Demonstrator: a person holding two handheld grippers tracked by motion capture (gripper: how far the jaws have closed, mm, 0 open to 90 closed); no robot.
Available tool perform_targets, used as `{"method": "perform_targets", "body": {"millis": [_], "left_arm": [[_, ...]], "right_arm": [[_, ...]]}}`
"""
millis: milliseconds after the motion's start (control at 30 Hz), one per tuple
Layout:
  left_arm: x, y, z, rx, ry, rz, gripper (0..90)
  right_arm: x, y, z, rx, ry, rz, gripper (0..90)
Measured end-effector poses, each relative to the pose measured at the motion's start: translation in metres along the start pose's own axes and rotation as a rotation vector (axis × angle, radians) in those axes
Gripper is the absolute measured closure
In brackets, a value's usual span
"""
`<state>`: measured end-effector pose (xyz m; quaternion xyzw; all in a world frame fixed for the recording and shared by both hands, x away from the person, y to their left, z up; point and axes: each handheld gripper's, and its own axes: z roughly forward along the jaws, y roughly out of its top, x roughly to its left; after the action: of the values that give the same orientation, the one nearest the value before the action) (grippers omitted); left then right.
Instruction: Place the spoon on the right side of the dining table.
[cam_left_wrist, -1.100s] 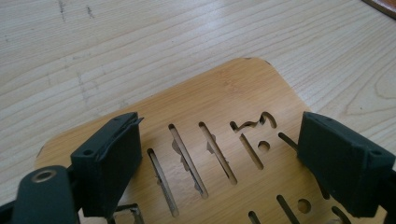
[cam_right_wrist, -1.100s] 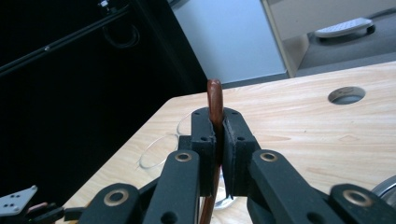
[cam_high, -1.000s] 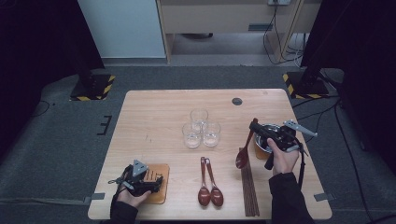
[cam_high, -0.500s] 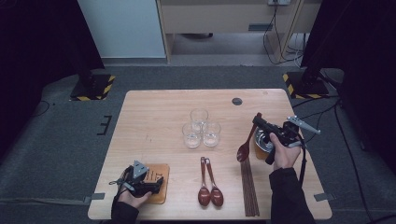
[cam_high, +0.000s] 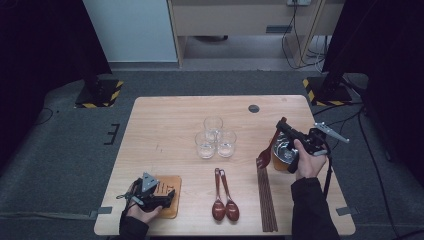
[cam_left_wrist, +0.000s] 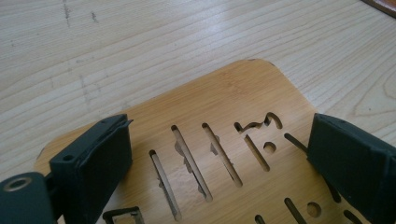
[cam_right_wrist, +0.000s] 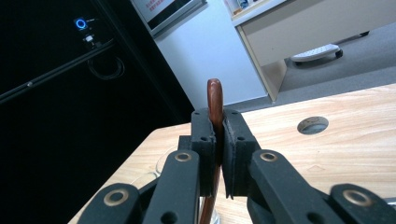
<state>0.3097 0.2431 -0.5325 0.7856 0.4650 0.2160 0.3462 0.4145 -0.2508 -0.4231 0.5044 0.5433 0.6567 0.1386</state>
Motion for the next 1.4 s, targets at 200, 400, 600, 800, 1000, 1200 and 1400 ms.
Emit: {"method": "perform_targets", "body": {"millis": [200,400,600,800,1000,1200,1400], "left_arm": [[0.0,0.0,0.0,-0.002,0.0,0.0,5.4],[0.0,0.0,0.0,-0.003,-0.001,0.0,5.2],[0.0,0.0,0.0,-0.004,-0.001,-0.001,5.1],[0.0,0.0,0.0,-0.004,-0.001,-0.001,5.1],[0.0,0.0,0.0,-0.004,-0.001,0.0,5.0],[0.001,0.0,0.0,-0.005,-0.002,0.0,4.9],[0.001,0.0,0.0,-0.005,-0.002,0.0,4.8]], "right_arm": [[-0.002,0.004,0.0,-0.015,-0.013,0.0,84.8],[-0.004,0.009,-0.001,-0.039,-0.024,0.0,84.8],[-0.007,0.012,-0.001,-0.05,-0.042,0.009,84.8],[-0.011,0.014,-0.001,-0.07,-0.05,0.019,84.8],[-0.016,0.016,-0.003,-0.089,-0.062,0.031,84.8],[-0.02,0.019,-0.005,-0.11,-0.075,0.037,84.8],[-0.024,0.022,-0.008,-0.13,-0.088,0.04,84.8]]}}
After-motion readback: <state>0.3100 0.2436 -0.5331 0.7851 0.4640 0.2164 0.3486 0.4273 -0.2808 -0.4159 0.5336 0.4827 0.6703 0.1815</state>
